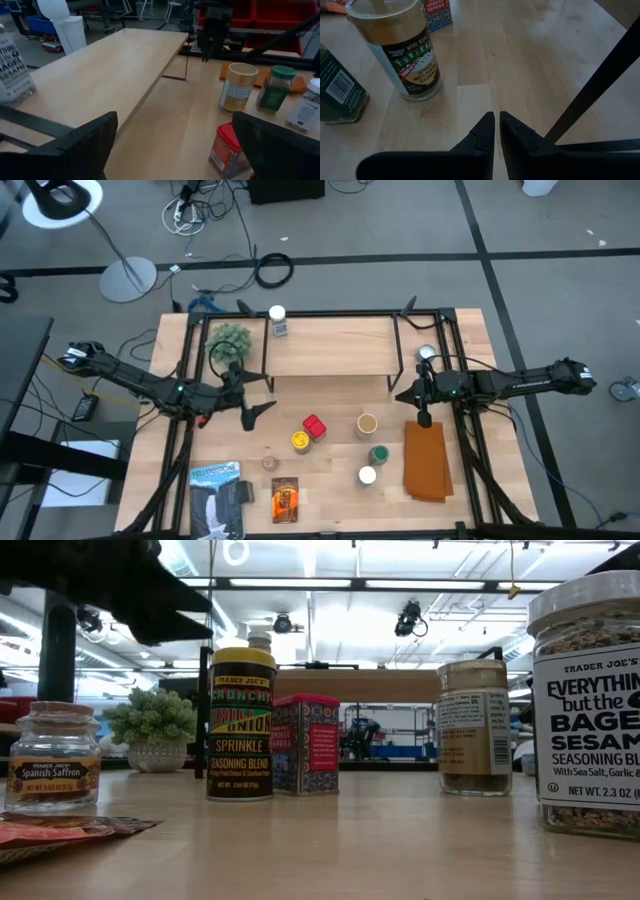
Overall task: Shelf spices
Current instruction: Put the brown seasoning bottle onto the shelf
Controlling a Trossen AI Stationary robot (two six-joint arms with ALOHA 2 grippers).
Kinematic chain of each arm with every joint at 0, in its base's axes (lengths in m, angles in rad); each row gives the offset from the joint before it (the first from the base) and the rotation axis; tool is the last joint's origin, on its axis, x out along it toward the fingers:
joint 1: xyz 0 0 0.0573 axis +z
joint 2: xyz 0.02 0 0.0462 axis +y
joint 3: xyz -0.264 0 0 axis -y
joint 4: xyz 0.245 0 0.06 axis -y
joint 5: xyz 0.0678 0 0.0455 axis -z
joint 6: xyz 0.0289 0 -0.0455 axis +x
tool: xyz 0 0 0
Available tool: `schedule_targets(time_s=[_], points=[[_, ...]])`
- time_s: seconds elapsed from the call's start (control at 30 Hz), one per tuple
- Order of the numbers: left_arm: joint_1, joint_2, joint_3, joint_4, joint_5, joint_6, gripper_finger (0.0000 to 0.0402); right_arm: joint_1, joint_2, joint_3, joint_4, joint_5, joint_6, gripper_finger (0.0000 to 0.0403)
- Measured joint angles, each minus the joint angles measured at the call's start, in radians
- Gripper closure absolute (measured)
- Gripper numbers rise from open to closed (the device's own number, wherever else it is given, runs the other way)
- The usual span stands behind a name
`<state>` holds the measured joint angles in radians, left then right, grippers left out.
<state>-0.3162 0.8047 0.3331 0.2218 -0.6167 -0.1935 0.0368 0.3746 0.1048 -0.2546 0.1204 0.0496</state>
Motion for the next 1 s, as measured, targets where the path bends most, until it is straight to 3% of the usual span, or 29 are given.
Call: schedule_targets(time_s=[0.2, 0.33, 0.53, 0.77, 1.0], points=[[-0.008, 0.000, -0.019, 0.001, 0.013, -0.075, 0.0002, 0.000, 0.000, 0.000, 0.000, 0.003, -0.162, 0.0376], [-0.008, 0.000, -0.025, 0.002, 0.074, -0.106, 0.0002, 0.000, 0.000, 0.000, 0.000, 0.003, -0.300, 0.0373], [-0.008, 0.000, -0.025, 0.025, 0.168, -0.113, 0.0002, 0.000, 0.000, 0.000, 0.013, 0.002, -0.300, 0.0375], [-0.008, 0.000, -0.025, 0.032, 0.192, -0.125, 0.0002, 0.009, 0.000, 0.000, 0.187, -0.106, 0.305, 0.0374], [-0.008, 0.000, -0.025, 0.031, 0.192, -0.126, 0.0002, 0.009, 0.000, 0.000, 0.363, -0.105, 0.455, 0.0375]])
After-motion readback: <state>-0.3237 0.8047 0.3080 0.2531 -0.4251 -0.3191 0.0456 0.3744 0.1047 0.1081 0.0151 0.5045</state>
